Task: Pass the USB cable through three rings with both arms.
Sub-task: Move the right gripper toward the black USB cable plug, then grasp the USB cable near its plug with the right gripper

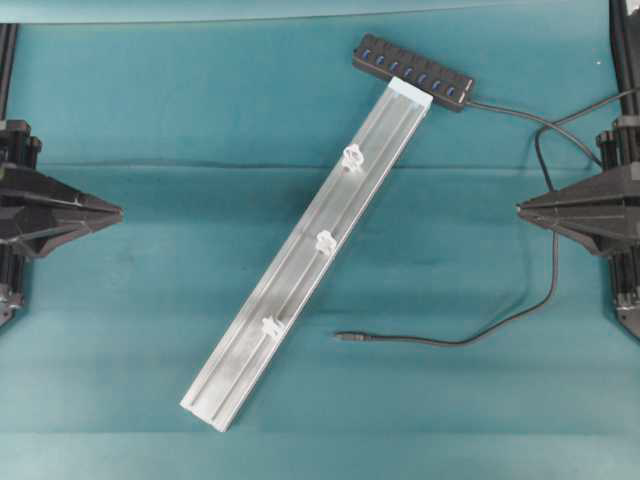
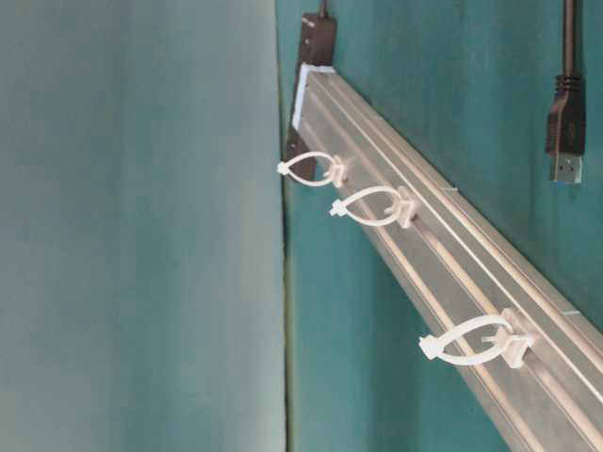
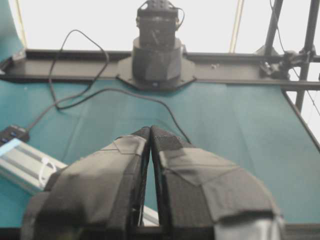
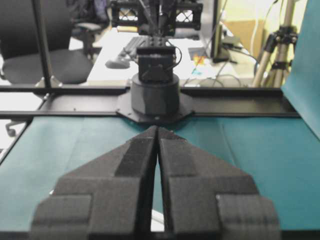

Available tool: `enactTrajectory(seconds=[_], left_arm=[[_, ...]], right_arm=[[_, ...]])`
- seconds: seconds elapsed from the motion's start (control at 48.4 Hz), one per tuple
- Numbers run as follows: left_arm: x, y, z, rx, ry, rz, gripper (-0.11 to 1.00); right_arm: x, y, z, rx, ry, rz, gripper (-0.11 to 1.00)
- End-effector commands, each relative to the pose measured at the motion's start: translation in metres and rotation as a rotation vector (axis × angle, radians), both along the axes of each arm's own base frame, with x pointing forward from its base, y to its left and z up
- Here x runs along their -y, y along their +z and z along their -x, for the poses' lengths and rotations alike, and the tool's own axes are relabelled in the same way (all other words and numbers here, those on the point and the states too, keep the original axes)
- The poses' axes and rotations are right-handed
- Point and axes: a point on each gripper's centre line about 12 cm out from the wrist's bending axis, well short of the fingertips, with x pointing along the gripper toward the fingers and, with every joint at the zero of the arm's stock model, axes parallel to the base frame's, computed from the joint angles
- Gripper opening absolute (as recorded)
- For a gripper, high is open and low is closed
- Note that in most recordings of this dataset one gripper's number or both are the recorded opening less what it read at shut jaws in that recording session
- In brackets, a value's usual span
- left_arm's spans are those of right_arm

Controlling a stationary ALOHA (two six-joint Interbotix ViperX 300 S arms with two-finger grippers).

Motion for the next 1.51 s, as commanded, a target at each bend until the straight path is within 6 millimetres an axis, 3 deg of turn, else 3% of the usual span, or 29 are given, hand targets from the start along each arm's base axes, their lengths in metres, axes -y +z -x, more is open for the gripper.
enactTrajectory(seconds=[0.0, 0.103, 0.186, 0.434, 0.599, 0.764, 0.908, 1.135, 1.218, 1.28, 1.486], left_arm=[[0.007, 0.035, -0.007, 0.079, -0.04, 0.028, 0.14], [0.008, 0.046, -0.013, 0.085, -0.045, 0.034, 0.06], [0.008, 0.048, -0.017, 0.071, -0.045, 0.034, -0.01], [0.008, 0.057, -0.022, 0.034, -0.042, 0.036, -0.01], [0.006, 0.058, -0.022, -0.037, -0.03, 0.038, -0.01], [0.006, 0.058, -0.021, -0.076, -0.03, 0.035, -0.01], [0.005, 0.058, -0.02, -0.083, -0.026, 0.034, -0.01], [0.005, 0.059, -0.018, -0.079, -0.026, 0.034, -0.01], [0.005, 0.059, -0.019, -0.082, -0.026, 0.034, -0.01], [0.006, 0.058, -0.019, -0.082, -0.028, 0.032, -0.01], [0.006, 0.063, -0.019, -0.05, -0.028, 0.03, -0.01]], right_arm=[[0.001, 0.006, -0.004, 0.006, -0.004, -0.021, 0.09], [0.003, 0.012, -0.016, -0.11, -0.014, -0.139, 0.0], [0.001, 0.011, -0.024, -0.257, -0.009, -0.167, 0.0], [-0.004, -0.004, -0.045, -0.619, -0.007, -0.21, 0.0], [-0.004, -0.014, -0.084, -0.757, -0.015, -0.211, 0.0], [-0.007, -0.036, -0.117, -0.994, -0.016, -0.205, 0.0], [-0.012, -0.054, -0.141, -1.221, -0.007, -0.191, 0.0], [-0.015, -0.065, -0.167, -1.365, 0.002, -0.177, 0.01], [-0.014, -0.069, -0.175, -1.371, -0.002, -0.179, 0.07], [-0.013, -0.068, -0.184, -1.363, -0.002, -0.186, 0.18], [-0.018, -0.084, -0.192, -1.398, 0.007, -0.161, 0.77]])
